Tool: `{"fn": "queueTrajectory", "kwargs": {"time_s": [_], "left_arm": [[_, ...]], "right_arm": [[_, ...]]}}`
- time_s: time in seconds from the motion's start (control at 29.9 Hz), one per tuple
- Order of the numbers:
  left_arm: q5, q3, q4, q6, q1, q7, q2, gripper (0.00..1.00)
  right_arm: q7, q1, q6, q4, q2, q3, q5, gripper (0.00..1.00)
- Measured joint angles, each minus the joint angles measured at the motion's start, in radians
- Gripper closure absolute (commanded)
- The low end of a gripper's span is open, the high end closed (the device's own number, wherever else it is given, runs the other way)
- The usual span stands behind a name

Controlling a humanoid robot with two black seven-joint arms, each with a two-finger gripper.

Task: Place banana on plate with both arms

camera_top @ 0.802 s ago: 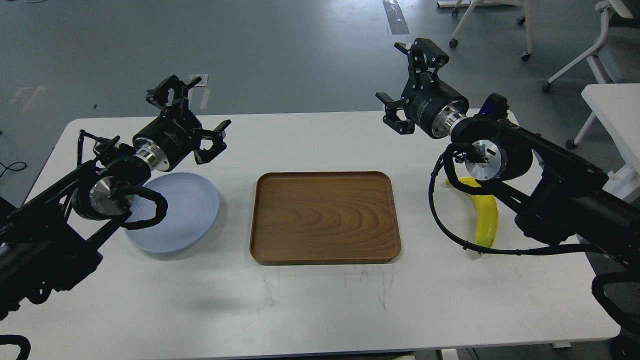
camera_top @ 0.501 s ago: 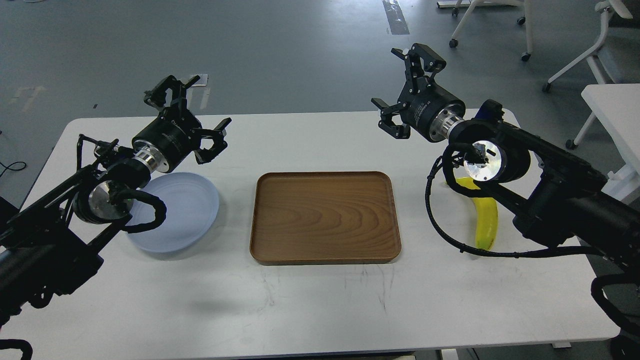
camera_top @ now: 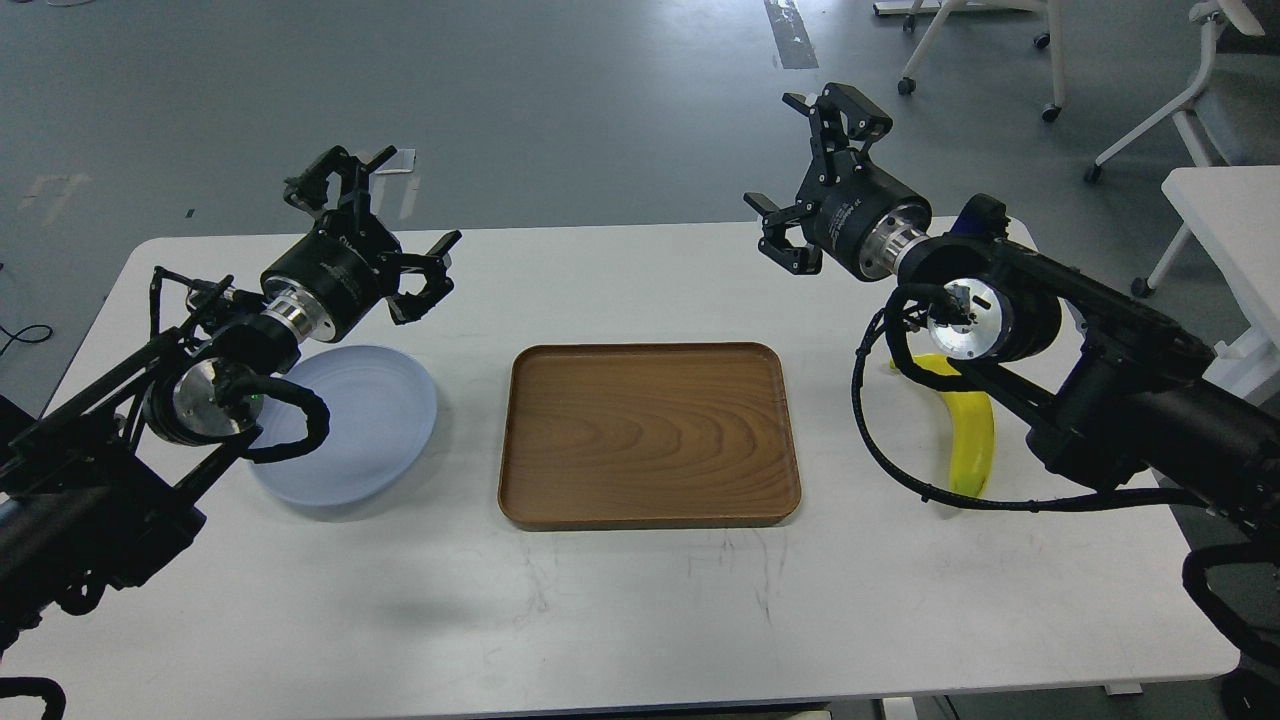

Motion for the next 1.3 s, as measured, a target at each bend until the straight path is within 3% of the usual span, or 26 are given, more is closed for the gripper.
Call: {"fn": "queueTrajectory", "kwargs": {"time_s": [1.3], "left_arm": [[0.004, 0.001, 0.0, 0.007, 0.011, -0.007, -0.004, 0.02]], "right_arm": [[0.008, 0.006, -0.005, -0.007, 0.015, -0.012, -0.011, 0.0]]}}
